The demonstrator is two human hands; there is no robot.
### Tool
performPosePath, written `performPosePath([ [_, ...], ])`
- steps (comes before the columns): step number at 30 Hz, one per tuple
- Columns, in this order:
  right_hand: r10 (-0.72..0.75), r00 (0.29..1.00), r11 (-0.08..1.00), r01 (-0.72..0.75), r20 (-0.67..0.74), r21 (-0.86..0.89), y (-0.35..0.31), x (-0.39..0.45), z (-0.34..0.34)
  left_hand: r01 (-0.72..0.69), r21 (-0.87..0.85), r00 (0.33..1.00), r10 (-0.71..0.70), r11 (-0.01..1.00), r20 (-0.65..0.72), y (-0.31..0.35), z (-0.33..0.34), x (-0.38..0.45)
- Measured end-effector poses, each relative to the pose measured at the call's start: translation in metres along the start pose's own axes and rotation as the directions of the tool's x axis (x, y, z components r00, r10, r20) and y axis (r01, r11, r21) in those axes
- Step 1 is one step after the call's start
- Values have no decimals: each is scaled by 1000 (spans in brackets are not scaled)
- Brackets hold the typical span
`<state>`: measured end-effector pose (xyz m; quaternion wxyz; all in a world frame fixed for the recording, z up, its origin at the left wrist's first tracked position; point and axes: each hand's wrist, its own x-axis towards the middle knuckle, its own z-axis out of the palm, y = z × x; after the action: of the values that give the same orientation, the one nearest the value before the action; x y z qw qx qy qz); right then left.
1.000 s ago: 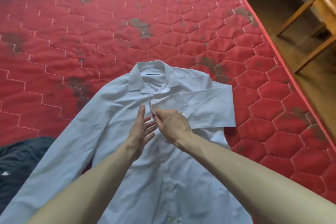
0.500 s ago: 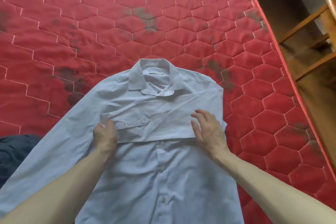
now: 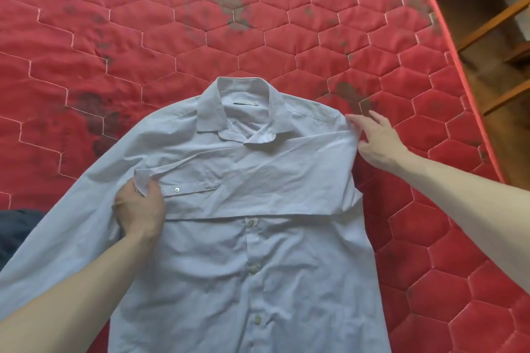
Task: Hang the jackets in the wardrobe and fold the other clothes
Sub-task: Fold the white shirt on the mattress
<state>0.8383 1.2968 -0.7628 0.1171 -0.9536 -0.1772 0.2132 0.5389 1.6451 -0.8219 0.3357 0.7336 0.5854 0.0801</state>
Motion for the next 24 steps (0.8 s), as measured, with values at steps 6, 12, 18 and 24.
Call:
performPosePath([
  [6, -83, 995, 980, 93, 63, -177, -4, 15, -3, -88, 41, 996, 87, 995, 17, -4, -2, 2],
  [12, 6, 989, 944, 42, 146, -326, -1, 23, -3, -117, -2, 992, 117, 993, 39, -1, -6, -4],
  [18, -5, 998, 935, -17, -62, -354, 3, 30, -15, -163, -37, 985, 165, 986, 58, -3, -3, -13],
  [24, 177, 976, 959, -140, -130, 248, 9, -8, 4, -72, -4, 997, 72, 997, 26, 3, 2, -8],
])
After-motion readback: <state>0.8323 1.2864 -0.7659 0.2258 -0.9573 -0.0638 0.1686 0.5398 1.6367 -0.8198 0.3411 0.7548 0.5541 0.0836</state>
